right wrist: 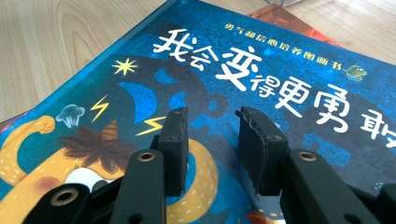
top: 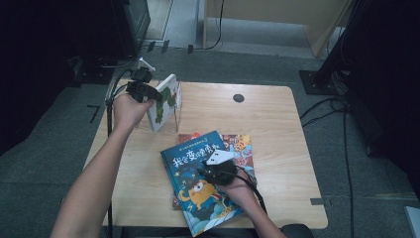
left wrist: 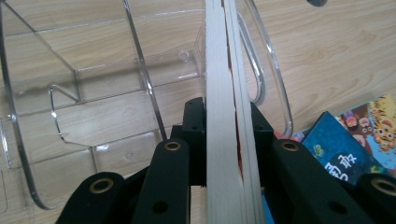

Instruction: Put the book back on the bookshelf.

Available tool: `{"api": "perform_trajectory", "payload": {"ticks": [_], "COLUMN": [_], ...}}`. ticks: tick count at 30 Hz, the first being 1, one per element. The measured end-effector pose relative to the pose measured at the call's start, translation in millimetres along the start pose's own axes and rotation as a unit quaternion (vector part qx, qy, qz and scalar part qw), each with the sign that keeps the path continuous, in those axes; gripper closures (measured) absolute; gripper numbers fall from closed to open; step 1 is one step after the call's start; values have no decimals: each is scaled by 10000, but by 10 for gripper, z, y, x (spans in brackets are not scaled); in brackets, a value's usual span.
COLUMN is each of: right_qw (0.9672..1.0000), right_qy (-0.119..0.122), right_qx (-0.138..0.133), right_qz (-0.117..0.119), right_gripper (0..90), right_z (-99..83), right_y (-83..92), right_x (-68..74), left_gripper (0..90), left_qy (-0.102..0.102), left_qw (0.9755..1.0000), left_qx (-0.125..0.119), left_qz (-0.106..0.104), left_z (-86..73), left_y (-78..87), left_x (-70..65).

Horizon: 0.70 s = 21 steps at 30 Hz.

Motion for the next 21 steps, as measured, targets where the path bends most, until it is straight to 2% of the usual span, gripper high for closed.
{"api": "perform_trajectory", "payload": {"ticks": [11, 16, 21], "right_qw": [10000, 10000, 10000], "right_qy": [7, 8, 5], "right_qx": [-1, -2, 1], "right_qz": [8, 7, 5], "right_gripper": [629, 629, 632], "right_z": [4, 4, 5], "right_y": [-4, -5, -6], "right_x": [-2, -3, -3], "left_gripper": [764, 762, 759], "left_qy": [47, 65, 55], "left_qw": [9998, 9996, 9988], "left_qx": [184, 243, 479], "left_qz": [93, 87, 102], "left_z": [49, 53, 50], "left_y": [-160, -177, -225], "left_x": [16, 24, 20]}}
Point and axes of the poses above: each handheld gripper's, and its own axes: y roughly backward along the jaws, z roughly out of its top, x roughly to its left, the point moved 1 cm from there along -y, roughly forward along the jaws, and after that the axes turned 10 degrees about -z, right-handed, at the moved point
